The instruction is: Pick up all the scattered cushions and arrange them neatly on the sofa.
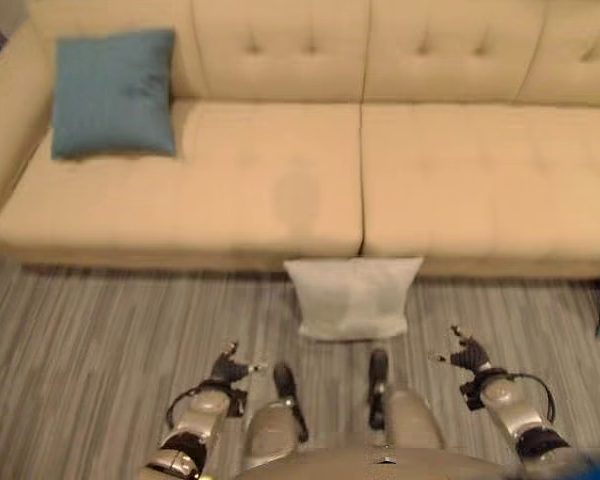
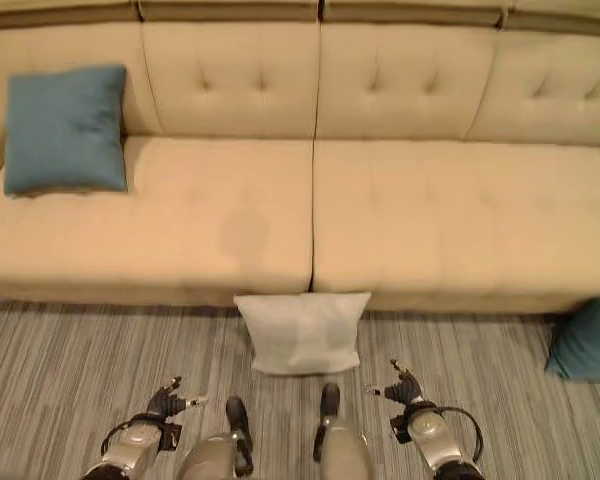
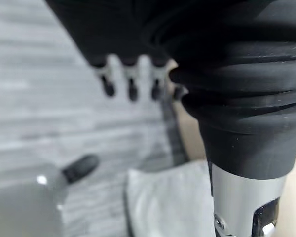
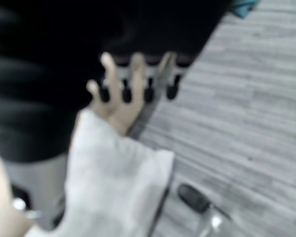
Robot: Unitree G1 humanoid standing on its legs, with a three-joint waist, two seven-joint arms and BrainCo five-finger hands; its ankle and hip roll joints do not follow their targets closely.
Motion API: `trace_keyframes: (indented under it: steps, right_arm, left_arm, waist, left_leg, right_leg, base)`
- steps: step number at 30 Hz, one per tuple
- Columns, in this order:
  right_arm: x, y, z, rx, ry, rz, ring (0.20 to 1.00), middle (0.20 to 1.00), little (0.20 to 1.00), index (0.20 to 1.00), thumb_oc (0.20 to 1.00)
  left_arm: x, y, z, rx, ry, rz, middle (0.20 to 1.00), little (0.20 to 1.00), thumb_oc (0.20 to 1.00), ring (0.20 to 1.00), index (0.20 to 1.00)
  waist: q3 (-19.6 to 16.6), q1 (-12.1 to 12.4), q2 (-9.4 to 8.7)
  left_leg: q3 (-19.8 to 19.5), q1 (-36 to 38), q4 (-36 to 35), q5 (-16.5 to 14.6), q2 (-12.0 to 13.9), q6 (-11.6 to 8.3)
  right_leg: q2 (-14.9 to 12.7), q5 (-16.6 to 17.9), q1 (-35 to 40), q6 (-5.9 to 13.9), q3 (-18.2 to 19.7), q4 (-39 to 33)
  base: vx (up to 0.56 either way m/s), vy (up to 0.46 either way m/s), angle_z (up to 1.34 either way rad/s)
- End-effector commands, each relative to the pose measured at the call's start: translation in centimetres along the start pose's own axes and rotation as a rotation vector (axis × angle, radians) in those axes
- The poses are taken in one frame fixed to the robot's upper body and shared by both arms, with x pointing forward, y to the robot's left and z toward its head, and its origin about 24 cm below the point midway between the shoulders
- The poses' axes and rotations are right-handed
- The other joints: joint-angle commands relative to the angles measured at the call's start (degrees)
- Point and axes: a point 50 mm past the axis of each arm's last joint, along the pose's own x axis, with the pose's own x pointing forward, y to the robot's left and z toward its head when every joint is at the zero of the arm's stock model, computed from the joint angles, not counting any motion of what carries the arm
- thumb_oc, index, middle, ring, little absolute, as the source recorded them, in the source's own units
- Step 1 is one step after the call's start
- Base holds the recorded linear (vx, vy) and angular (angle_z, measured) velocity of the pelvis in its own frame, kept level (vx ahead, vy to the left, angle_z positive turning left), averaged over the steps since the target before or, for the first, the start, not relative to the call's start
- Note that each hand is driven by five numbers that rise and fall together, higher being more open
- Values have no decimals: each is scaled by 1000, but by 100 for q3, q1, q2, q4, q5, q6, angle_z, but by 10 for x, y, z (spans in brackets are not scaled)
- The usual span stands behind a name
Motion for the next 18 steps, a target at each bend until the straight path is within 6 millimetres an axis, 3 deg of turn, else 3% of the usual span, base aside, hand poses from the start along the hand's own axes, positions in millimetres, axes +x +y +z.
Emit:
trace_keyframes:
  steps: [1, 2, 5, 6, 9, 18]
  right_arm:
    - [8, -12, 55, 69, -210, -88, 1000, 1000, 1000, 1000, 1000]
    - [11, -20, 75, 74, -274, -122, 1000, 1000, 1000, 1000, 1000]
    - [17, -34, 113, 83, -371, -180, 1000, 1000, 1000, 1000, 1000]
    - [17, -34, 113, 83, -371, -180, 1000, 1000, 1000, 1000, 1000]
    - [14, -64, 164, 97, -527, -304, 1000, 1000, 1000, 1000, 1000]
    - [13, -103, 200, 107, -586, -462, 1000, 1000, 1000, 1000, 1000]
  left_arm:
    - [10, 12, 67, -103, -238, 93, 1000, 1000, 1000, 1000, 1000]
    - [10, 15, 91, -139, -314, 111, 1000, 1000, 1000, 1000, 1000]
    - [10, 16, 133, -188, -431, 121, 1000, 1000, 1000, 1000, 1000]
    - [10, 16, 133, -188, -431, 121, 1000, 1000, 1000, 1000, 1000]
    - [-1, 21, 186, -223, -604, 160, 1000, 1000, 1000, 1000, 1000]
    - [-6, 39, 225, -213, -679, 268, 1000, 1000, 1000, 1000, 1000]
  waist:
    - [204, -38, -128]
    - [287, -46, -115]
    - [330, -94, -74]
    - [325, -95, -74]
    - [410, -110, 19]
    - [364, -75, 20]
  left_leg:
    - [-331, -672, 294, 134, 121, -213]
    - [-364, -986, 506, 103, 174, -194]
    - [-462, -1805, 1134, -41, 317, -182]
    - [-462, -1812, 1138, -42, 318, -182]
    - [-621, -3035, 2083, -252, 495, -176]
    - [-892, -4631, 3178, -561, 497, -85]
  right_leg:
    - [-266, -99, -389, 236, 3, 340]
    - [-325, -146, -726, 230, 19, 610]
    - [-436, -219, -1515, 201, 148, 1159]
    - [-436, -220, -1521, 201, 148, 1162]
    - [-584, -416, -2701, 141, 325, 2098]
    - [-590, -656, -4265, 35, 566, 3135]
  base:
    - [-159, -42, 25]
    - [-131, -24, 24]
    - [-87, -5, -4]
    - [-46, 9, -21]
    - [-34, -17, 3]
    - [41, -17, 11]
